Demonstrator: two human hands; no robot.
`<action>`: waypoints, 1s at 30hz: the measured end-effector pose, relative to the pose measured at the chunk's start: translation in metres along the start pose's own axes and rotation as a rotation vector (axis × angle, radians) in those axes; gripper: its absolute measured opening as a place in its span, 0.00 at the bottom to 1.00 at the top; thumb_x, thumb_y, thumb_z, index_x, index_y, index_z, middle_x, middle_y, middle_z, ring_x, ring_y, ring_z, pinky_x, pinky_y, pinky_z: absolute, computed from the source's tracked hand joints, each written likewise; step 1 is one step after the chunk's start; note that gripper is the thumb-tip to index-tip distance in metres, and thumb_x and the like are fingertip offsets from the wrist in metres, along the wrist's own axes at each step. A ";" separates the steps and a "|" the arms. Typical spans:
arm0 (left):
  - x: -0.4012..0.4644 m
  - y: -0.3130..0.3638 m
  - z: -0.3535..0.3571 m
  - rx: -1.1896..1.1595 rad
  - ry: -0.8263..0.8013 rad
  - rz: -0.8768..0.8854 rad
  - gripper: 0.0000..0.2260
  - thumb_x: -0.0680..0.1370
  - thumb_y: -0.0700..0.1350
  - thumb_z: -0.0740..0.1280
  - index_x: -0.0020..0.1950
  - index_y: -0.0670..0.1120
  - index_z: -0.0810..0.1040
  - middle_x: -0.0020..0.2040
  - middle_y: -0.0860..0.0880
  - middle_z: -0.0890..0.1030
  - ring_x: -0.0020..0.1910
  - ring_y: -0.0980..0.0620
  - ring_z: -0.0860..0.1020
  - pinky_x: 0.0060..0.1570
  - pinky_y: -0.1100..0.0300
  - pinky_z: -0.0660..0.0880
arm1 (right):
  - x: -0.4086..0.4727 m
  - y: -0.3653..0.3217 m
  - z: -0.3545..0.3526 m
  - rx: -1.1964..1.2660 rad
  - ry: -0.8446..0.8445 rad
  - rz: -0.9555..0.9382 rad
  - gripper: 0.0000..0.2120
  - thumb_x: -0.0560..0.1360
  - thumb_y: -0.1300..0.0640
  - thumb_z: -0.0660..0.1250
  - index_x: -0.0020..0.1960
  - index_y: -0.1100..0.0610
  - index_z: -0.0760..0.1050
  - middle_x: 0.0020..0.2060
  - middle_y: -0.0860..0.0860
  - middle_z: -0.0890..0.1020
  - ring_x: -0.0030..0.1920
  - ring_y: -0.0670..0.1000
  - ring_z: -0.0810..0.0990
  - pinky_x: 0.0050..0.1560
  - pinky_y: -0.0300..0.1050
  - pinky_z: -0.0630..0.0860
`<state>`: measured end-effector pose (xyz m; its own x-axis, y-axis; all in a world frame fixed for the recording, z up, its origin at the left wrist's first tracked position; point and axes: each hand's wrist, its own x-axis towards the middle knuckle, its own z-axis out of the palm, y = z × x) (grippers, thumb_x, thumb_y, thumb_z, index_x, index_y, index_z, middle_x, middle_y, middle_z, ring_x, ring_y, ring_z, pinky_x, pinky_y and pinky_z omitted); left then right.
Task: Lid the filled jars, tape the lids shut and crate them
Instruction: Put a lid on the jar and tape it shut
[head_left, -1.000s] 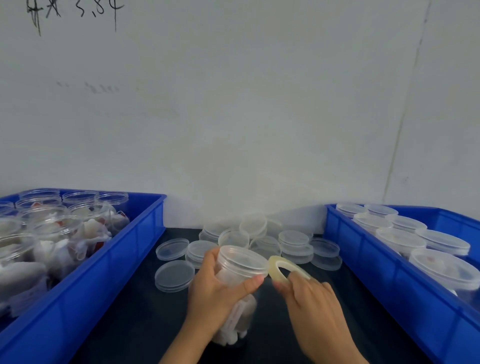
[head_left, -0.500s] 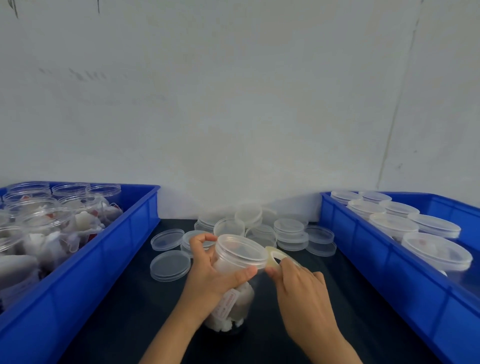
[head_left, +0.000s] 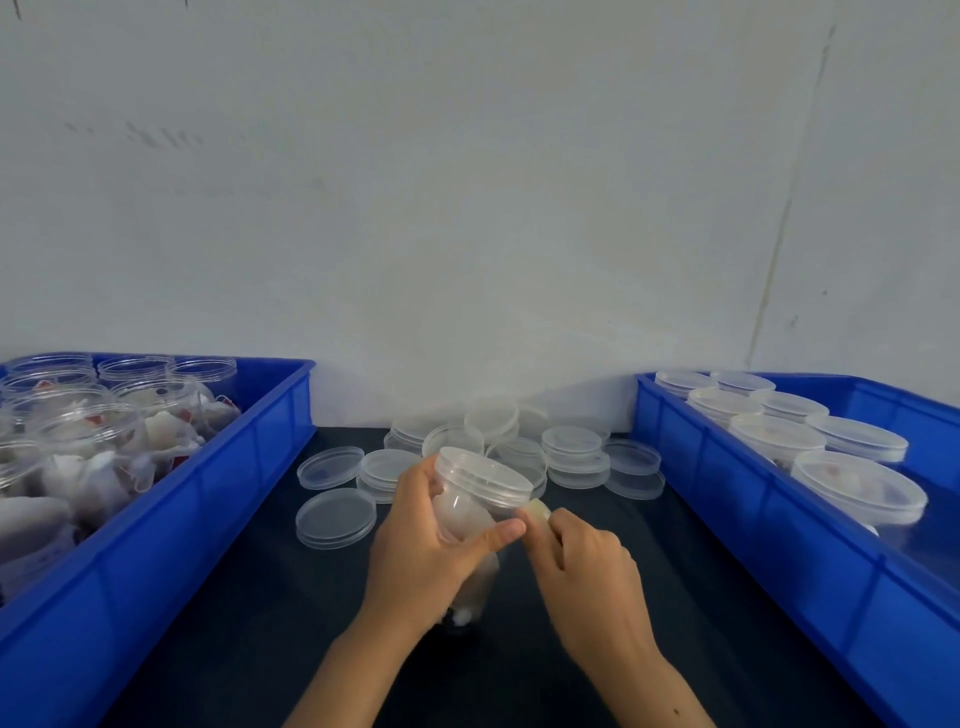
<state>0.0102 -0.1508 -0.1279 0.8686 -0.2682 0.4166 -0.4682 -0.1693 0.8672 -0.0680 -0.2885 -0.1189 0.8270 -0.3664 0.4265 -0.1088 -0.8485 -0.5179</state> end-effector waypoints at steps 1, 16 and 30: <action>0.002 0.001 -0.001 0.011 0.004 -0.003 0.41 0.52 0.74 0.72 0.61 0.60 0.68 0.58 0.58 0.75 0.58 0.59 0.74 0.56 0.57 0.75 | -0.001 0.000 0.000 0.005 -0.007 -0.026 0.21 0.79 0.37 0.51 0.36 0.51 0.67 0.28 0.47 0.72 0.27 0.46 0.68 0.29 0.38 0.64; 0.000 -0.001 -0.004 -0.070 0.116 -0.006 0.36 0.52 0.70 0.75 0.54 0.62 0.65 0.50 0.68 0.76 0.50 0.72 0.74 0.47 0.65 0.73 | -0.007 -0.003 0.001 0.145 -0.125 -0.097 0.20 0.80 0.39 0.53 0.42 0.54 0.68 0.30 0.50 0.73 0.28 0.47 0.67 0.30 0.43 0.65; 0.003 -0.002 -0.003 -0.133 0.130 -0.059 0.36 0.53 0.67 0.78 0.54 0.62 0.66 0.52 0.61 0.77 0.50 0.68 0.76 0.45 0.67 0.71 | -0.002 0.000 -0.023 0.080 -0.265 -0.116 0.27 0.78 0.34 0.50 0.45 0.57 0.72 0.36 0.54 0.77 0.33 0.47 0.71 0.37 0.45 0.70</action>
<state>0.0140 -0.1485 -0.1277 0.9115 -0.1355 0.3883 -0.3979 -0.0516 0.9160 -0.0823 -0.2961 -0.1026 0.9476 -0.1471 0.2835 0.0303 -0.8421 -0.5384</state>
